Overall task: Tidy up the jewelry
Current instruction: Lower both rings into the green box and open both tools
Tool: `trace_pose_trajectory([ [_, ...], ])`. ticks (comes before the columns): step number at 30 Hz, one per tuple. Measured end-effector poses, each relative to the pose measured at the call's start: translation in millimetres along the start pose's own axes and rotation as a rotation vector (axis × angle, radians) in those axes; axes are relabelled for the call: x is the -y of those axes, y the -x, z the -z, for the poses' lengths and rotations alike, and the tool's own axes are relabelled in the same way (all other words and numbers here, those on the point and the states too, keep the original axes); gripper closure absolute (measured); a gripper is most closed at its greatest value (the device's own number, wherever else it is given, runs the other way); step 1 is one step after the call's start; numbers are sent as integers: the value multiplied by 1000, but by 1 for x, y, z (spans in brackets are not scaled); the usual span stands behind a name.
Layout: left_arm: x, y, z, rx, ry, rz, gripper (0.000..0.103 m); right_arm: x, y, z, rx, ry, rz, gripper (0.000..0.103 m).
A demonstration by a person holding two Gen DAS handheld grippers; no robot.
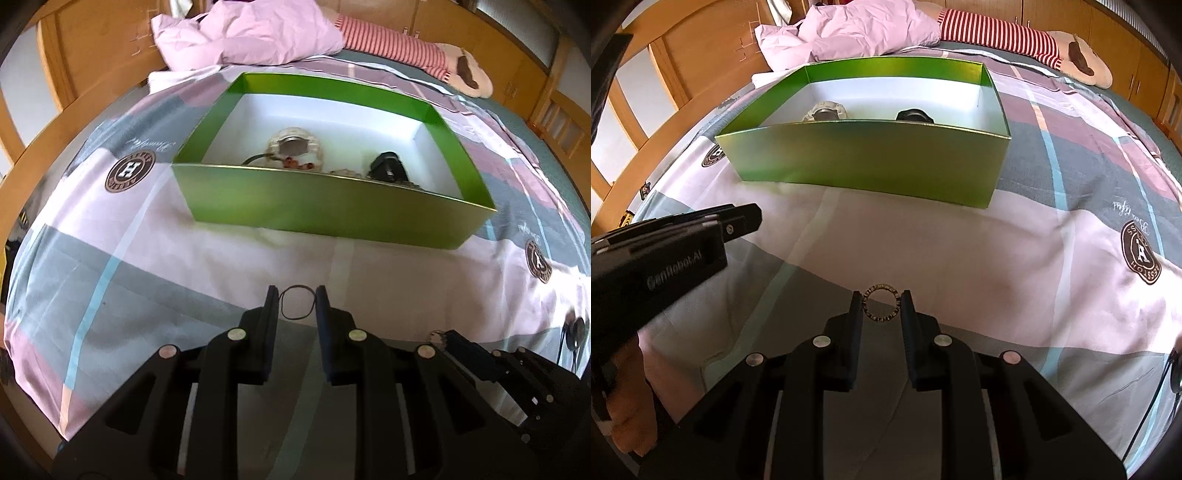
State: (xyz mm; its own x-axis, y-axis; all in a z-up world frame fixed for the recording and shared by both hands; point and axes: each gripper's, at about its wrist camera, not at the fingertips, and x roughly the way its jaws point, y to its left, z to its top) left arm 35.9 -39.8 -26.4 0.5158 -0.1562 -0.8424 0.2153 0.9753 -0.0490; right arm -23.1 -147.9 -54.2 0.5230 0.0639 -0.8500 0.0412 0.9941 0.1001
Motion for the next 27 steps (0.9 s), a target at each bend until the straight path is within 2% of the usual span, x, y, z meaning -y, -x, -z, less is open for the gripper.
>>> trace_pose_trajectory([
  [4, 11, -1, 3, -6, -55, -15, 82, 1, -2, 1, -4, -12, -7, 82],
  [7, 7, 1, 2, -3, -31, -2, 82, 3, 1, -2, 3, -19, -16, 82],
  [8, 1, 3, -1, -5, -7, 21, 82, 5, 6, -6, 14, -25, -24, 82],
  [11, -39, 20, -18, -24, 144, 205, 83, 13, 27, -21, 79, -38, -43, 82],
  [12, -47, 24, -24, -21, 141, 235, 83, 16, 34, -26, 102, -44, -44, 82],
  [13, -54, 32, -32, -6, 121, 234, 83, 20, 41, -33, 127, -56, -52, 82],
  [16, -71, 51, -57, 46, 91, 157, 83, 26, 52, -51, 173, -70, -92, 82],
  [20, -80, 61, -83, 88, 147, 192, 83, 27, 56, -82, 219, -54, -116, 82],
  [24, -64, 37, -100, 78, 200, 196, 83, 31, 58, -121, 275, -38, -118, 82],
  [27, -40, -3, -112, 14, 225, 215, 83, 35, 40, -144, 246, -32, -118, 82],
])
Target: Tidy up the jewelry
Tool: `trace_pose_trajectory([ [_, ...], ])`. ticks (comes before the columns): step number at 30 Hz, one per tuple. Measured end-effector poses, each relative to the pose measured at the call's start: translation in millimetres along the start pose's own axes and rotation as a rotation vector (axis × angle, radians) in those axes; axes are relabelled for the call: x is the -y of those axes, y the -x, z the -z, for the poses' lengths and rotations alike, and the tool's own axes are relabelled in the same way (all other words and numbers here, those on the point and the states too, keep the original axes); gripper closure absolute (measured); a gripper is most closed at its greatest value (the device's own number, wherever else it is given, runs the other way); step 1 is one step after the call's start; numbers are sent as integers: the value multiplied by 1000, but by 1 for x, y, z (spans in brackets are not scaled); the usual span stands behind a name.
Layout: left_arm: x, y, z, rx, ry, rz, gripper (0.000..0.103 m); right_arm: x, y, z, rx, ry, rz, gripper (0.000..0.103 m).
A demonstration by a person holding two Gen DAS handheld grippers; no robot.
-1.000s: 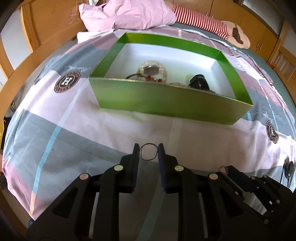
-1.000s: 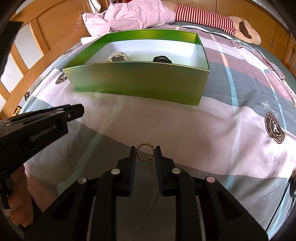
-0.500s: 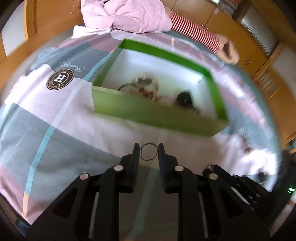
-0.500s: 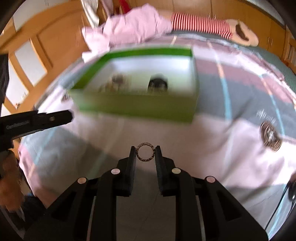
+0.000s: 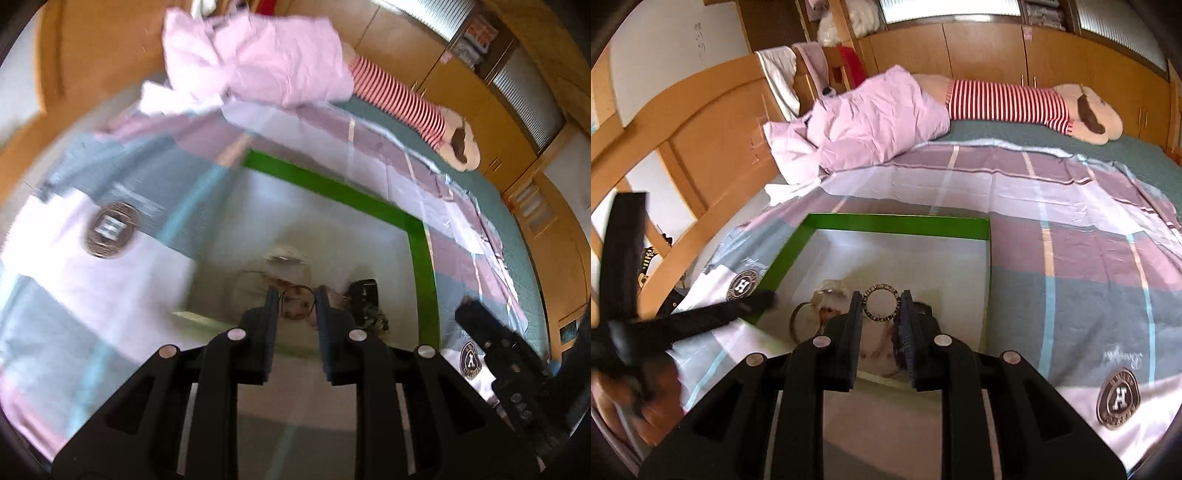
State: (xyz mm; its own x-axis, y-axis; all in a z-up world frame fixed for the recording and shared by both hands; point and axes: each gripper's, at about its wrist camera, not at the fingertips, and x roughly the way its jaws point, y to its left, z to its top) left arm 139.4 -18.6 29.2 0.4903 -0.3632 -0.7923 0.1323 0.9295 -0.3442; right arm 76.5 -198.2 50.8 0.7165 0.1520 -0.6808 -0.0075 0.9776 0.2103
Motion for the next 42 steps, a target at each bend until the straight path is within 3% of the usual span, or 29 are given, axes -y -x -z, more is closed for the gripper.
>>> trace_pose_trajectory([
  [4, 13, -44, 2, -17, -12, -56, 83, 6, -32, 7, -54, 30, 37, 82],
  [6, 18, -57, 2, -12, -61, -140, 83, 9, -44, 13, -66, 32, 42, 82],
  [9, 17, -65, -2, 12, -102, -206, 83, 14, -59, 17, -83, 14, 46, 82],
  [14, 10, -71, -4, -1, -93, -200, 82, 13, -65, 18, -91, 11, 77, 80],
  [16, 13, -70, -2, 8, -115, -212, 78, 14, -58, 16, -73, 0, 90, 53],
  [17, 14, -69, -1, 14, -122, -219, 72, 14, -54, 15, -61, -4, 97, 46],
  [18, 15, -68, -1, 22, -127, -227, 58, 14, -46, 13, -37, -7, 111, 39],
  [20, 16, -61, -1, 44, -132, -233, 54, 12, -34, 11, -8, -2, 119, 34],
  [22, 19, -55, 1, 53, -141, -232, 50, 10, -22, 10, 24, 8, 145, 16],
  [23, 20, -52, 2, 60, -144, -234, 46, 8, -17, 10, 39, 13, 164, 13],
  [25, 21, -42, 4, 87, -147, -243, 34, 5, -7, 12, 69, 26, 196, 6],
  [29, 20, -25, 7, 106, -137, -245, 19, 2, -3, 19, 70, 36, 236, 4],
  [33, 17, -12, 7, 128, -134, -236, 14, 3, -11, 23, 28, 36, 242, 4],
  [42, 15, -10, 4, 114, -128, -216, 4, 4, -12, 23, 34, 16, 270, 4],
])
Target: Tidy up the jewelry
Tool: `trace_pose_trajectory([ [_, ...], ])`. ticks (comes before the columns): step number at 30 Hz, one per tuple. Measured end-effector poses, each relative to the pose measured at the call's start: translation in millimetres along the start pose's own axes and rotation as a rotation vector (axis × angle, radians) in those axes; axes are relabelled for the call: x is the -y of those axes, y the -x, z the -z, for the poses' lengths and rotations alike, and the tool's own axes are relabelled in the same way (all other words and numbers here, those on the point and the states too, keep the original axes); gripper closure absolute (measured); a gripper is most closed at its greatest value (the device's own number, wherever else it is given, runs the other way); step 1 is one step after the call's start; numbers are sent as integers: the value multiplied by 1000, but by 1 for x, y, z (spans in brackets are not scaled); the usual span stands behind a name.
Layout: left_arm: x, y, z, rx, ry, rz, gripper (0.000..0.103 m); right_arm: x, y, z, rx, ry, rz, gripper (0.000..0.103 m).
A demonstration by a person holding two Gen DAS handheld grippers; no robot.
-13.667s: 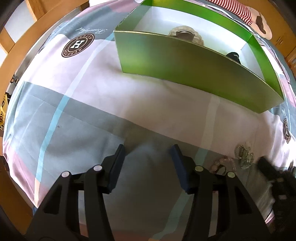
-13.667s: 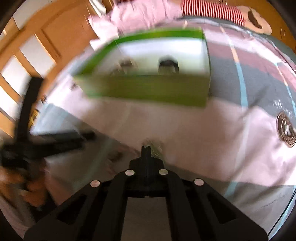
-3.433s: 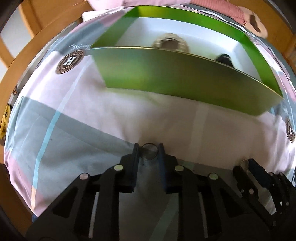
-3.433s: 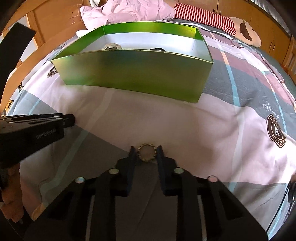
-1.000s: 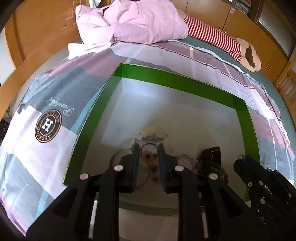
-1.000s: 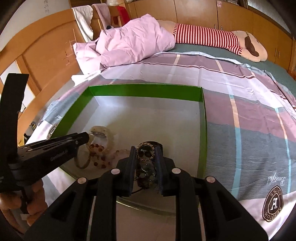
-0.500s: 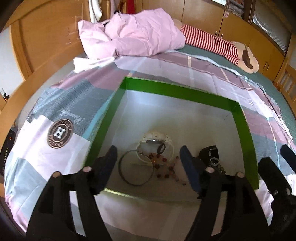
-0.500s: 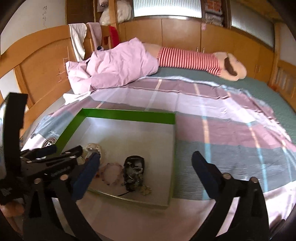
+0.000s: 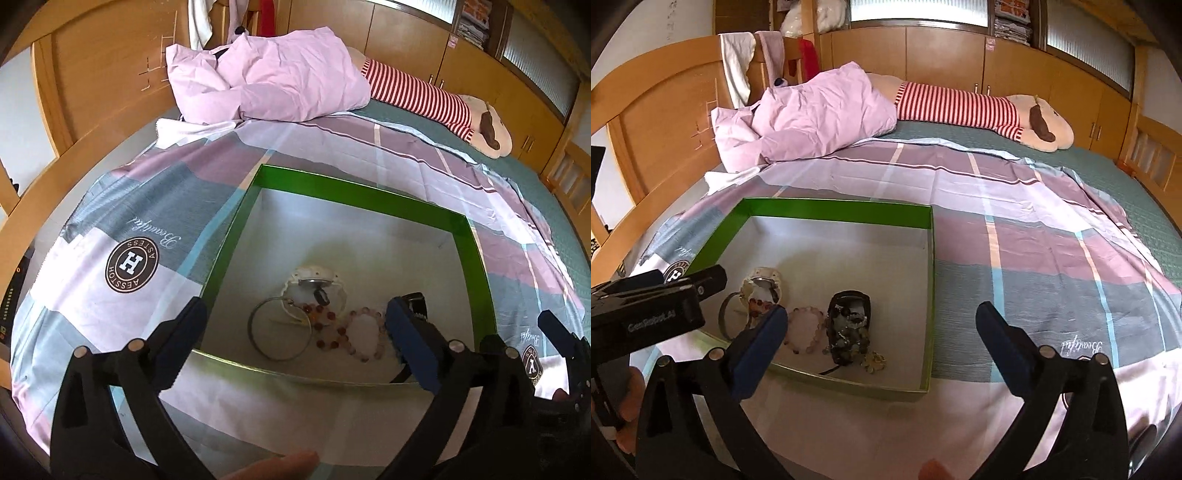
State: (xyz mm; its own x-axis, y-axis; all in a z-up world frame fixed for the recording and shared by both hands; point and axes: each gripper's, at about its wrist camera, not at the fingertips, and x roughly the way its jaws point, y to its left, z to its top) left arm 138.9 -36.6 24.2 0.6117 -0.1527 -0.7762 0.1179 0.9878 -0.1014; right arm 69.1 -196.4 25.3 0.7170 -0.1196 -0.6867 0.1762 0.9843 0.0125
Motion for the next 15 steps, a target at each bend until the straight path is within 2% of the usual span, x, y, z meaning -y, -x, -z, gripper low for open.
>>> trace_pose_trajectory([
  [10, 7, -4, 2, -29, -42, 25, 4, 2, -5, 4, -27, -27, 12, 3],
  [15, 4, -3, 2, -31, -25, 24, 4, -1, -8, 4, -34, -23, 11, 3],
])
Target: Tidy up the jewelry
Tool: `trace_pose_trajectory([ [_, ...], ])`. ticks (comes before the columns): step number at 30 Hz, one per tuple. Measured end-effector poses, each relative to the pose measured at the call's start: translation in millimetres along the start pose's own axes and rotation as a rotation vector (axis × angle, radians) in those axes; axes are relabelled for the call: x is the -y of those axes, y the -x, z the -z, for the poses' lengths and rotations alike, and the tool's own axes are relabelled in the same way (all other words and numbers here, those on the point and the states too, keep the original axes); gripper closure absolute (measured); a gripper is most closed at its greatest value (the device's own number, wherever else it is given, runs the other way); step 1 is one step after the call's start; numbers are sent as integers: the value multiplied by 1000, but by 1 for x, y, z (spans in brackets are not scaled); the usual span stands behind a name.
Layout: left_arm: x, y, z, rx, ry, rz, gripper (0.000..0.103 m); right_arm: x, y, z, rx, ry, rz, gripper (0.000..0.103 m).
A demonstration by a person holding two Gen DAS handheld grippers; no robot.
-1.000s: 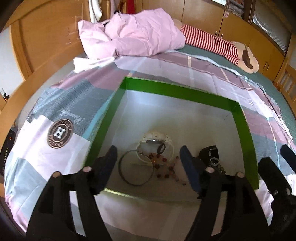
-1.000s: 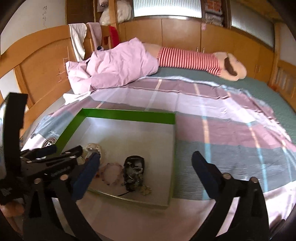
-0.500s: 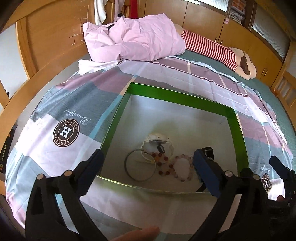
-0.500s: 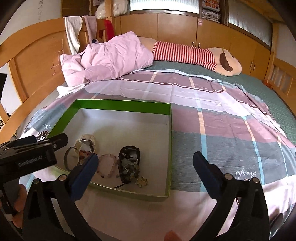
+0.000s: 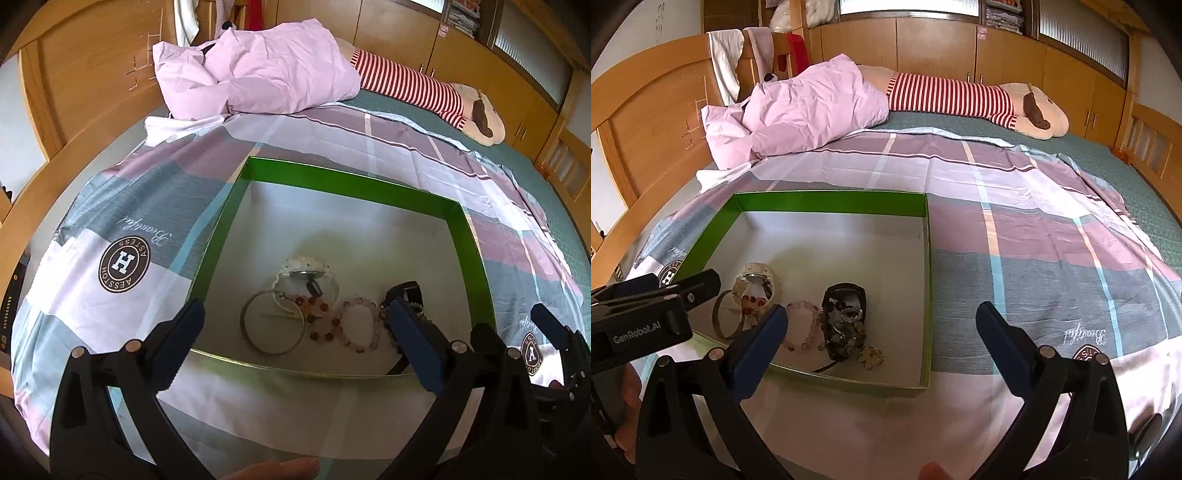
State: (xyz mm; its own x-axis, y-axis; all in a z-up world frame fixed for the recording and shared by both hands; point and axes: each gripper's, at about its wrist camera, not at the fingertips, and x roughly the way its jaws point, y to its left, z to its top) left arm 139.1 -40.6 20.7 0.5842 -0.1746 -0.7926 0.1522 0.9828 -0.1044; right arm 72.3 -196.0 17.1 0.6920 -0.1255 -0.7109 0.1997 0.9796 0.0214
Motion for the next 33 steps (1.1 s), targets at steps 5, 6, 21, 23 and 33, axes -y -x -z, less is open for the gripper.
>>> trace_pose_trajectory([
  [5, -3, -1, 0, -8, 13, 10, 4, -3, -1, -2, 3, 17, 0, 3],
  [6, -3, -2, 0, -10, 11, 6, 4, -3, -1, -2, 3, 18, -2, 3],
  [21, 1, -4, 0, -15, -3, 5, 4, -7, -6, 3, -13, 26, -7, 3],
  [23, 1, -4, 0, -17, -4, 5, 4, -8, -6, 2, -13, 24, -10, 3],
  [33, 2, -4, 0, -18, -3, 6, 4, -11, -6, 1, -11, 33, -11, 3],
])
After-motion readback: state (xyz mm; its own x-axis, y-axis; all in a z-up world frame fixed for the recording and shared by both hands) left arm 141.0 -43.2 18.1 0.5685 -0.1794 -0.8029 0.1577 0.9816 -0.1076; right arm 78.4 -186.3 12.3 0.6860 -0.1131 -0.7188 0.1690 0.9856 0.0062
